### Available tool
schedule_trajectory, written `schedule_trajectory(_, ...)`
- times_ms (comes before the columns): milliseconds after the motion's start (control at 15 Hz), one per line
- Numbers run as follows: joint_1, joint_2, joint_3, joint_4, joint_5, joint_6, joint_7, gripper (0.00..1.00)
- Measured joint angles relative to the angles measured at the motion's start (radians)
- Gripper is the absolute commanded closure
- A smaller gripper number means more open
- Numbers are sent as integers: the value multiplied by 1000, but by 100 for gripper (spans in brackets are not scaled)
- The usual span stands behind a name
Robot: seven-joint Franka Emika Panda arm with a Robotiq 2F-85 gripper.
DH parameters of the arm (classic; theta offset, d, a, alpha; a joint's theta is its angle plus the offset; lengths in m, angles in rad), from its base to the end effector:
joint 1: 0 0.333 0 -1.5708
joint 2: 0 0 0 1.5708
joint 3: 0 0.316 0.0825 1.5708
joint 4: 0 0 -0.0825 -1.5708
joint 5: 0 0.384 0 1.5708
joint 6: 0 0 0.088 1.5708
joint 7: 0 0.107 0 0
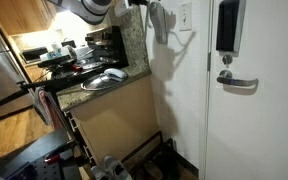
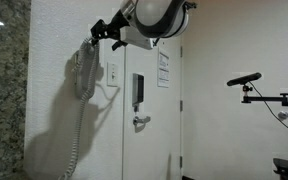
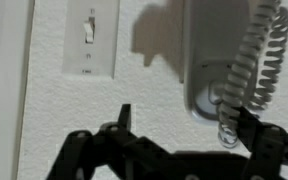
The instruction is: Hang up the telephone cord on the handset
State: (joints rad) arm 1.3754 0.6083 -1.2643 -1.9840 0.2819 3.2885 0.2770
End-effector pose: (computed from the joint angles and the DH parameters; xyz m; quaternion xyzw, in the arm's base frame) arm 0.6185 0.1734 0.4848 0.8256 -0.0203 0.5602 0.0640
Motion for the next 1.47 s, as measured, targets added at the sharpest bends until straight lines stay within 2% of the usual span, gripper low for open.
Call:
schedule_trajectory(133,70,-35,-20,-95,2,21,-13,0)
schedule_trajectory(267,108,-61,-25,-166,7,63,-16,0)
schedule_trajectory(667,131,-83,-23,-240,16,117,-23,0)
schedule_trajectory(733,131,-83,-21,-239,18,119,-24,16)
schedule_trajectory(800,131,-83,-17,-236,19,122,-24,28)
schedule_trajectory(1067,101,-83,46,-187,21,123,-24,58)
schedule_trajectory(1267,19,-84,153,-118,21,123,-24,81)
schedule_trajectory(1467,-109,-84,298,-44,12,122,-17,100)
